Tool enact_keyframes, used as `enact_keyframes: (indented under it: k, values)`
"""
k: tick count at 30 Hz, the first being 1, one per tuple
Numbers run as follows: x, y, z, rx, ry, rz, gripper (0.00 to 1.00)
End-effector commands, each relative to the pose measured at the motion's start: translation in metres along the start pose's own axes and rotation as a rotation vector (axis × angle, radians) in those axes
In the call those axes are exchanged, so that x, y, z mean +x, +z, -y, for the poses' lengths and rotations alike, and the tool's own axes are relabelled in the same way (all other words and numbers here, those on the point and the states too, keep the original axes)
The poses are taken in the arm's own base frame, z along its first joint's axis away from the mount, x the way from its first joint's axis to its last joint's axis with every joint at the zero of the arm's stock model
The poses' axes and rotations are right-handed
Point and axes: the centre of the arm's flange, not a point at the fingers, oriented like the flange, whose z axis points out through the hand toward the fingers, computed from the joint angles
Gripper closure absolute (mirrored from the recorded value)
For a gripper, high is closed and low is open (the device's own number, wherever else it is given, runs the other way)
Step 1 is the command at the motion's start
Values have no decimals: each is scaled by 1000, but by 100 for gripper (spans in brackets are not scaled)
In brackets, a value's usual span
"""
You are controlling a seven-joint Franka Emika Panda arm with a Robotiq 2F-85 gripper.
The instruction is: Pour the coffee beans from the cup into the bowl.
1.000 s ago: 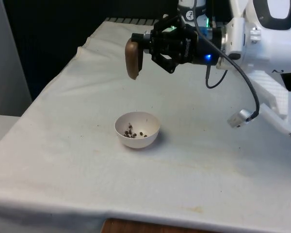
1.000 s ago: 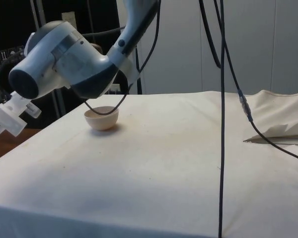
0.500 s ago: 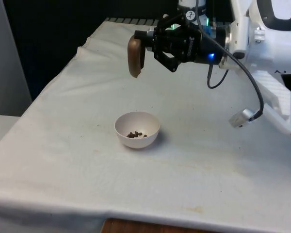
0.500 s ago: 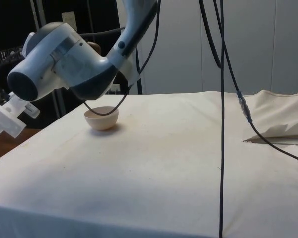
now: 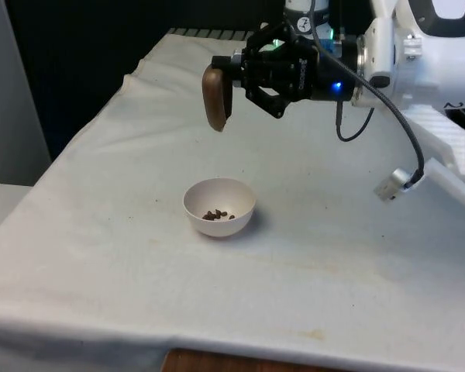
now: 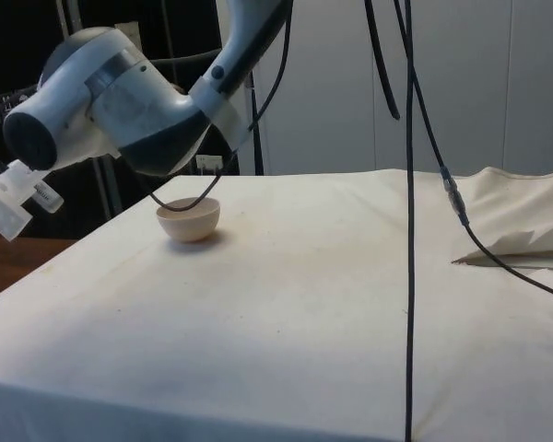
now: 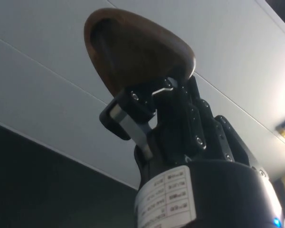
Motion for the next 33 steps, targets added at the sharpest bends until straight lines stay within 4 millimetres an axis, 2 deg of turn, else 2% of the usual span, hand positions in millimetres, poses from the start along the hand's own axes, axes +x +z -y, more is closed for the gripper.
enact_keyframes:
  k: [1, 33]
  values:
    - [1, 1, 0, 24, 3, -3, 100]
    - [5, 20, -5, 115, 41, 26, 100]
